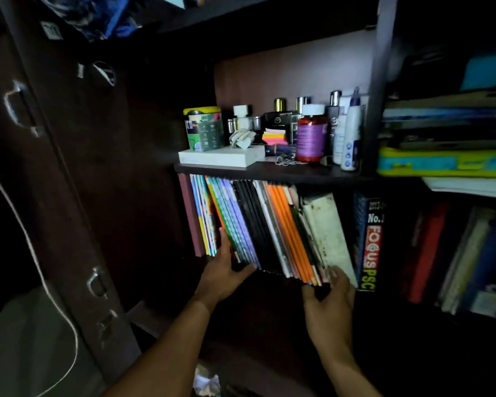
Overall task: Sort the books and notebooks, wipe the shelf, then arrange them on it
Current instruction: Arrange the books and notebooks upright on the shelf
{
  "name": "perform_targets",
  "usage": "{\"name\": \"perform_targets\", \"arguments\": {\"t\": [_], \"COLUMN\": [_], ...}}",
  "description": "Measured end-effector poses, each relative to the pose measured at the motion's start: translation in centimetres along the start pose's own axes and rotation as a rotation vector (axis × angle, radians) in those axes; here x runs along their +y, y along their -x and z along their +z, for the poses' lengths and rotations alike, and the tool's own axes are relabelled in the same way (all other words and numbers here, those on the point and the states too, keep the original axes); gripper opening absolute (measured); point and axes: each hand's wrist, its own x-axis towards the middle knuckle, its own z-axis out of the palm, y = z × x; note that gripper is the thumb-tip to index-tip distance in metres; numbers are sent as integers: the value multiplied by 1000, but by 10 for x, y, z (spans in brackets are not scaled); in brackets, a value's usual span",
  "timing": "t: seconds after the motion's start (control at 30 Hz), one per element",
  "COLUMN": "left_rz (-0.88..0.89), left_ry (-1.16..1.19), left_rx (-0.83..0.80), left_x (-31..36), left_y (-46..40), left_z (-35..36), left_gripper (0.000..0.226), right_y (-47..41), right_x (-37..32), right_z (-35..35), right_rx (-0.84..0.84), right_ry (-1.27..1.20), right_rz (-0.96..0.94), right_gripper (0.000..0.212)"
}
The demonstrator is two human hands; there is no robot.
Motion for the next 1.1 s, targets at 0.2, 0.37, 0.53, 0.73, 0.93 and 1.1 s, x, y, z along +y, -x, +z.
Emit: {"name": "perform_targets", "arguments": {"t": [0.2,0.37,0.53,0.73,0.93,1.1], "left_rz": [49,60,52,33,40,43], "left_ry": [-84,-115,-42,-80,-61,-78], "left_rx": [-11,6,56,38,47,64], "left_x": [1,5,8,8,5,3], "left_y": [1,2,2,4,1,-1], "left_z": [-3,-1,-3,-4,-4,1], "left_gripper": [128,127,126,126,128,129], "right_y": [-17,-22,-30,-51,-35,-27], "right_x": [1,3,-3,-7,16,3], "right_z": [-17,-20,-15,-21,-18,2], "right_rx": [126,75,67,91,65,106], "right_ry": [119,314,383,506,376,269], "right_rz": [-66,-207,-393,-396,-223,-110], "right_gripper": [92,86,103,99,106,94]}}
